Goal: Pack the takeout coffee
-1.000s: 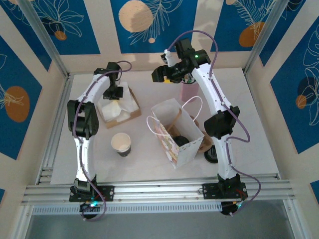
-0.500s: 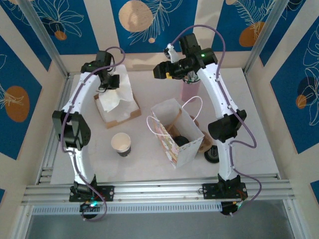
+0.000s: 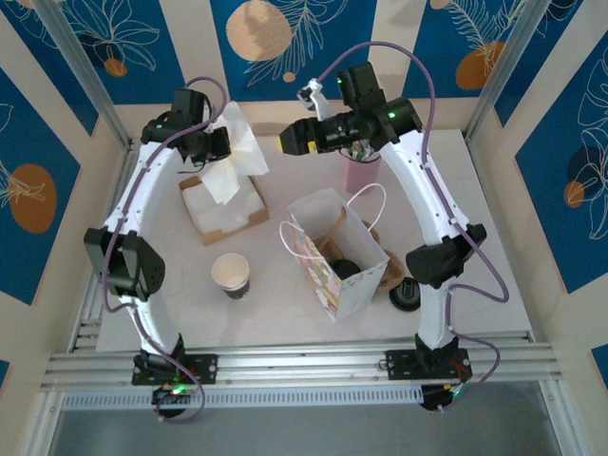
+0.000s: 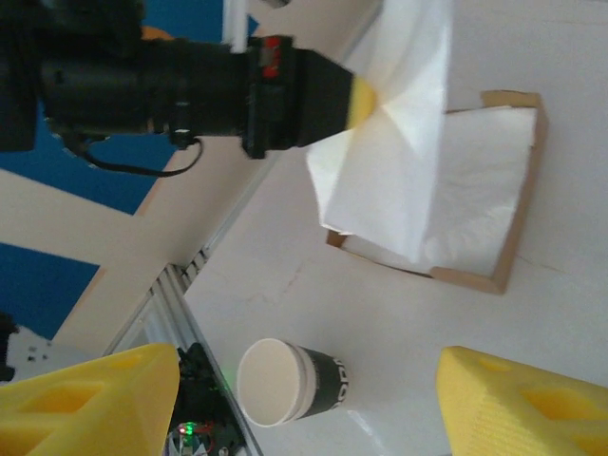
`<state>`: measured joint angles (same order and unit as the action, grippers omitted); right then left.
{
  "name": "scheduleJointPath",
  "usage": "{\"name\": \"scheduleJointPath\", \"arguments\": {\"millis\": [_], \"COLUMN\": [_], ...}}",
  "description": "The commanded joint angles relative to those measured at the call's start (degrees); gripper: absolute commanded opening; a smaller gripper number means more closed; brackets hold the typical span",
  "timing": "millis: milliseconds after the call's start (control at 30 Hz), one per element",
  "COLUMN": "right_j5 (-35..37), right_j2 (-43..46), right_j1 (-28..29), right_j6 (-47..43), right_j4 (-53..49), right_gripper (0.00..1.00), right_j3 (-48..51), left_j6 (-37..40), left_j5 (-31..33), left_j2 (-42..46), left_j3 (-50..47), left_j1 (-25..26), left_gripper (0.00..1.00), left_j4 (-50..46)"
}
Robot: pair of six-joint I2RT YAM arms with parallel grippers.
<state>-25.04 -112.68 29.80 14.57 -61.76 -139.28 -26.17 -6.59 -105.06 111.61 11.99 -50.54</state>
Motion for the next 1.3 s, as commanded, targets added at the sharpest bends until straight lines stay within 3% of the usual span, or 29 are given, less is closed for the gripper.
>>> {"name": "scheduleJointPath", "arguments": {"millis": [0,233,533,900,1267], "right_j5": [0.61,4.06,15.52,19.06,29.71], "right_j2": [3.27,4.01,3.00,2.94,12.13], "right_j1": [2.76,7.62,10.30,11.09,11.16], "right_j6": [-0.82,0.51,-3.59,-5.57,-8.19], "right_j4": [3.84,8.29,9.60,10.41,18.59], "right_gripper": [0.72,0.72,0.74,0.76,0.87], "right_j3": [1.77,2.32,0.11,0.73,17.37], "left_j6": [-8.35,-17.69,-26.00,-32.37,-39.80], "left_j5": [0.83,3.07,-3.26,-9.46,-13.97], "left_j2": [2.75,6.53,10.51,12.15,15.87], "left_j3": [2.97,5.55,5.42,4.48,-0.60], "left_j1": [1.31,3.73,5.15,8.61,10.73], "left_gripper": [0.00,0.00,0.00,0.00,0.00], "left_j4": [-1.70,-3.95,-2.83,3.13,10.61]}}
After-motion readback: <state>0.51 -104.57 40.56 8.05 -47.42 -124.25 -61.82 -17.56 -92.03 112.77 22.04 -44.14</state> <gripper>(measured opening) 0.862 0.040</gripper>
